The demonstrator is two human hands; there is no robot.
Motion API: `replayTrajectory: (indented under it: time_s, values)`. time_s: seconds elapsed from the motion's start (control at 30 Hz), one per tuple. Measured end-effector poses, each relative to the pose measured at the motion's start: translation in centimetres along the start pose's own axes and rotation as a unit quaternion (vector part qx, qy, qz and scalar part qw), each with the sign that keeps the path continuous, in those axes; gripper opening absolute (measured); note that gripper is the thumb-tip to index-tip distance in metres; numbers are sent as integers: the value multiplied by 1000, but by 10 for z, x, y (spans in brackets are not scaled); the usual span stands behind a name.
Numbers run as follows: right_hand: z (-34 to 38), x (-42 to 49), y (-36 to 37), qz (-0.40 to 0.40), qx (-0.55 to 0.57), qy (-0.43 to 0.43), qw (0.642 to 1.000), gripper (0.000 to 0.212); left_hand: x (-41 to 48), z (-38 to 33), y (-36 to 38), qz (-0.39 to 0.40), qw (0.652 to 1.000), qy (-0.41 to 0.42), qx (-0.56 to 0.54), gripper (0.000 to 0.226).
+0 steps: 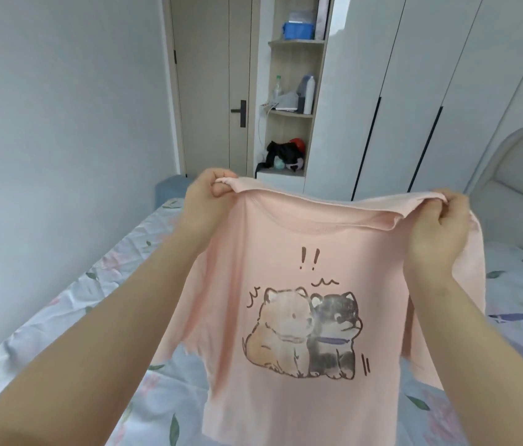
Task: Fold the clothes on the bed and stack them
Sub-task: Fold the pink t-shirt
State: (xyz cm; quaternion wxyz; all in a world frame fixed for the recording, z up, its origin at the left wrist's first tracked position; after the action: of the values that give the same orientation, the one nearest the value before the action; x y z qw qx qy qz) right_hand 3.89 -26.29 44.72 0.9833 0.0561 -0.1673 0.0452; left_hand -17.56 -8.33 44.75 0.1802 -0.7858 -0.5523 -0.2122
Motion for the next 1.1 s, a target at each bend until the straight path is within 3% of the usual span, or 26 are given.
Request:
replayTrajectory:
  time_s: [0.33, 0.63, 0.73, 0.83, 0.97, 1.1]
  values:
    - [-170, 25, 35, 18, -186, 167, 968, 29, 7, 172, 60, 115, 971, -204, 55, 42]
    - [-313, 95, 134, 26, -342, 224, 912, 34, 86, 354, 122, 230, 919, -304, 106, 40]
    - [-362, 127, 163, 58, -327, 264, 905, 40, 113, 407, 151, 271, 908, -311, 69, 60]
    - [-407, 137, 184, 160, -272, 298, 901, 69, 117, 458, 176, 355, 877, -321, 38, 99]
    - [-465, 96, 190, 271, -392, 313, 821, 83, 79, 520, 180, 379, 855, -321, 151, 100]
    - [-523, 26, 189, 447, -483, 339, 673, 68, 20, 557, 153, 352, 836, -345, 242, 84]
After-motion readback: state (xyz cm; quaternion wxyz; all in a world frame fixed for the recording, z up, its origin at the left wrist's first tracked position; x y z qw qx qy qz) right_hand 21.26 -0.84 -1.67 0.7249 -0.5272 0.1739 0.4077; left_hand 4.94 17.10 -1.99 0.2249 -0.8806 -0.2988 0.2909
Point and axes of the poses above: each hand's wrist, its own x-axis towards the middle knuckle, its own y-axis out of the palm, z = x × y, the point moved 1 cm from there along x, towards the middle knuckle, and after that the axes turned 8 degrees about y, right-handed, at the moved point
